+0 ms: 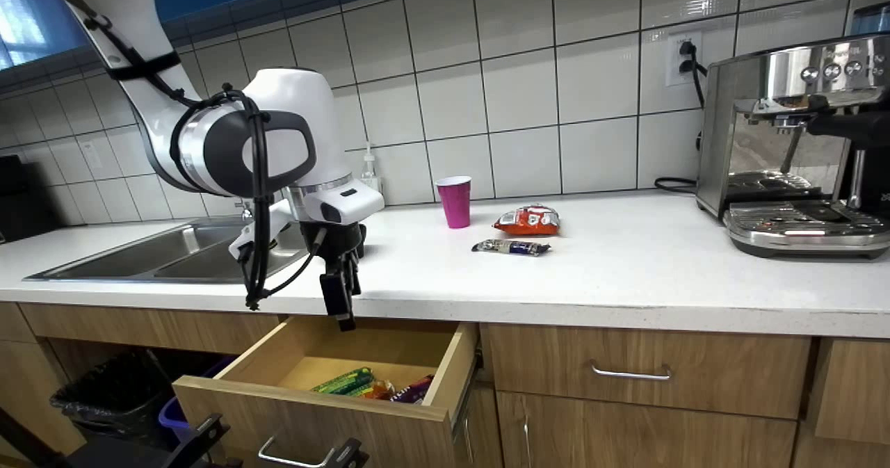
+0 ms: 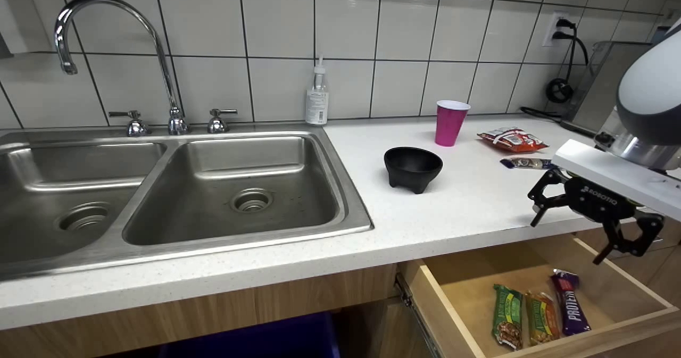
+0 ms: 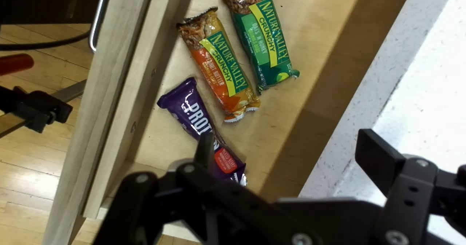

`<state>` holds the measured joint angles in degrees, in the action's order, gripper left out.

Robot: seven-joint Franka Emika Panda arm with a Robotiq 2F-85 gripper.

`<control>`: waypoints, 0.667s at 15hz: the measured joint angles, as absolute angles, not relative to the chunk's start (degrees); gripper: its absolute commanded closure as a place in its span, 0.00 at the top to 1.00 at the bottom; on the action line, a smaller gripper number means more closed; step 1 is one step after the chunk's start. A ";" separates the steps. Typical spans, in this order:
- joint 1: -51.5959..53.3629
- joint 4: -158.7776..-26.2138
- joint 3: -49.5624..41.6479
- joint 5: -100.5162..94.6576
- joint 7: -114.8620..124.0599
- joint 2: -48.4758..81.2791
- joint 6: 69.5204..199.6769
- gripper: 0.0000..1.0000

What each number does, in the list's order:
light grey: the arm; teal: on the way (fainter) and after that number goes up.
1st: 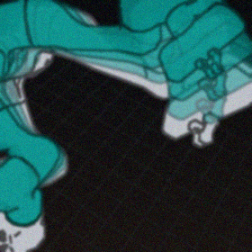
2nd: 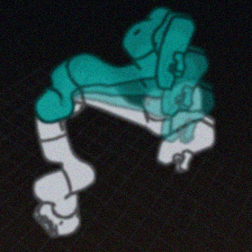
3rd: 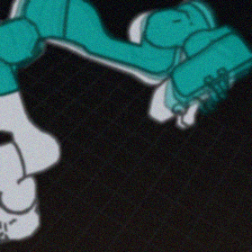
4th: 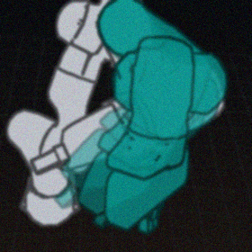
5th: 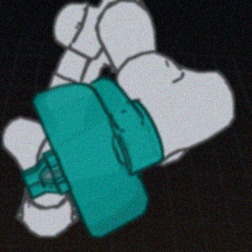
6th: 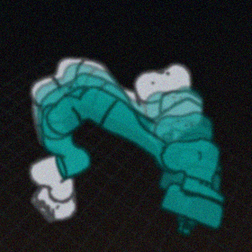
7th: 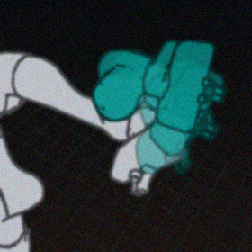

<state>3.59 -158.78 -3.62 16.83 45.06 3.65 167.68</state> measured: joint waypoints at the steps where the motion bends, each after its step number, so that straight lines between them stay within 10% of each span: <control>1: 3.59 -158.78 -3.62 16.83 45.04 3.35 167.64 1.00; 10: 2.07 -158.43 -3.67 16.22 44.99 -0.57 167.34 1.00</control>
